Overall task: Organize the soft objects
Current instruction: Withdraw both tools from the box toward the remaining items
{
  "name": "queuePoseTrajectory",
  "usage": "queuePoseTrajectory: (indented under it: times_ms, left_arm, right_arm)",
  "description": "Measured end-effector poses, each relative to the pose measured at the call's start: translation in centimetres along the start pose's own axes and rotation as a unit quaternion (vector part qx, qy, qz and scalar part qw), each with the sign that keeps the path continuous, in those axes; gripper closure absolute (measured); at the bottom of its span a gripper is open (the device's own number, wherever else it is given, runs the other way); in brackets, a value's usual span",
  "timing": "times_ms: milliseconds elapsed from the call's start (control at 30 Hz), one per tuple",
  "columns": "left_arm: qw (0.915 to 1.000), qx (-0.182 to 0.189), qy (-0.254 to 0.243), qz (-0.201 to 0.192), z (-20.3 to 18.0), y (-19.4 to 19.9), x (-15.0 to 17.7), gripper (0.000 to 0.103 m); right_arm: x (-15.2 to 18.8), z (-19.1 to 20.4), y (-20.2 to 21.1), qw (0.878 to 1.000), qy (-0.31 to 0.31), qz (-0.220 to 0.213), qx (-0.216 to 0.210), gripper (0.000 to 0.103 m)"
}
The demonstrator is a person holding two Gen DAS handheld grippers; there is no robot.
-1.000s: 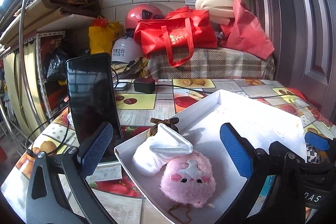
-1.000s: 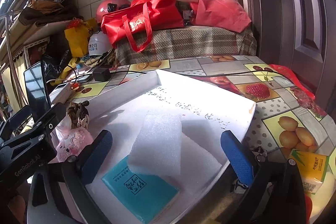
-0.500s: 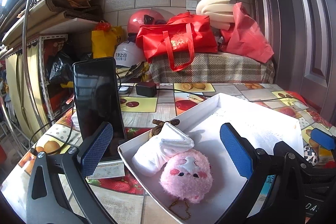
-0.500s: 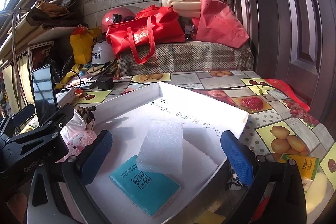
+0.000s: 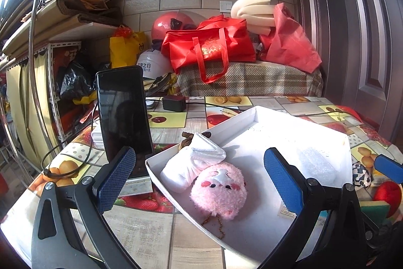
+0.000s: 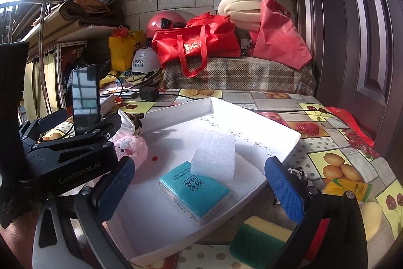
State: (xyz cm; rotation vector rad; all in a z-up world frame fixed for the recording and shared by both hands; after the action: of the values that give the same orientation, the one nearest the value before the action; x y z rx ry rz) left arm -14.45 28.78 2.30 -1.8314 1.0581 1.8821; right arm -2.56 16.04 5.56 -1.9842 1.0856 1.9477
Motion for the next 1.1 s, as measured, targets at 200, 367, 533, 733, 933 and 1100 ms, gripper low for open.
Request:
queuePoseTrajectory:
  times_ms: [200, 367, 533, 733, 933, 1100]
  left_arm:
    - [0.9998, 0.019, -0.002, 0.002, -0.8, 1.7, 0.6, 0.0]
    - [0.9985, 0.049, -0.022, 0.003, -3.2, 3.6, 1.3, 0.0]
    - [0.9937, 0.101, -0.047, 0.012, -6.6, 4.9, 1.9, 0.0]
    - [0.9738, 0.204, -0.086, 0.054, -12.6, 5.9, 3.3, 0.0]
    - [0.9271, 0.305, -0.138, 0.169, -19.1, 5.3, 6.0, 0.0]
    - [0.9124, 0.315, -0.139, 0.221, -20.4, 4.1, 7.2, 0.001]
  right_arm:
    - [1.2, -1.1, 2.1, 1.0, 0.012, 0.004, -0.024, 0.0]
    - [2.0, -4.4, 3.7, 1.0, -0.001, -0.001, -0.026, 0.0]
    - [2.8, -10.5, 4.9, 1.0, -0.014, -0.008, 0.025, 0.0]
    - [4.2, -19.3, 3.8, 0.993, -0.055, 0.043, 0.094, 0.0]
    - [6.2, -22.9, 0.6, 0.986, -0.037, 0.148, 0.07, 0.0]
    - [7.6, -21.8, -1.1, 0.978, -0.003, 0.204, 0.028, 0.0]
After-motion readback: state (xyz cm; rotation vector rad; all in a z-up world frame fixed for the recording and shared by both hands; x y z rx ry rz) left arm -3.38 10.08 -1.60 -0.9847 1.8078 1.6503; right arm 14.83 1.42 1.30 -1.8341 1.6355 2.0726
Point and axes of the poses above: each gripper's, at about its wrist camera, not at the fingertips, and y roughly against the way its jaws point, z to its left, x to its underside, the point moved 4 cm from there along -y, roughly the way its jaws point, and after that the axes turned 13 degrees about x, right-handed, at the moved point
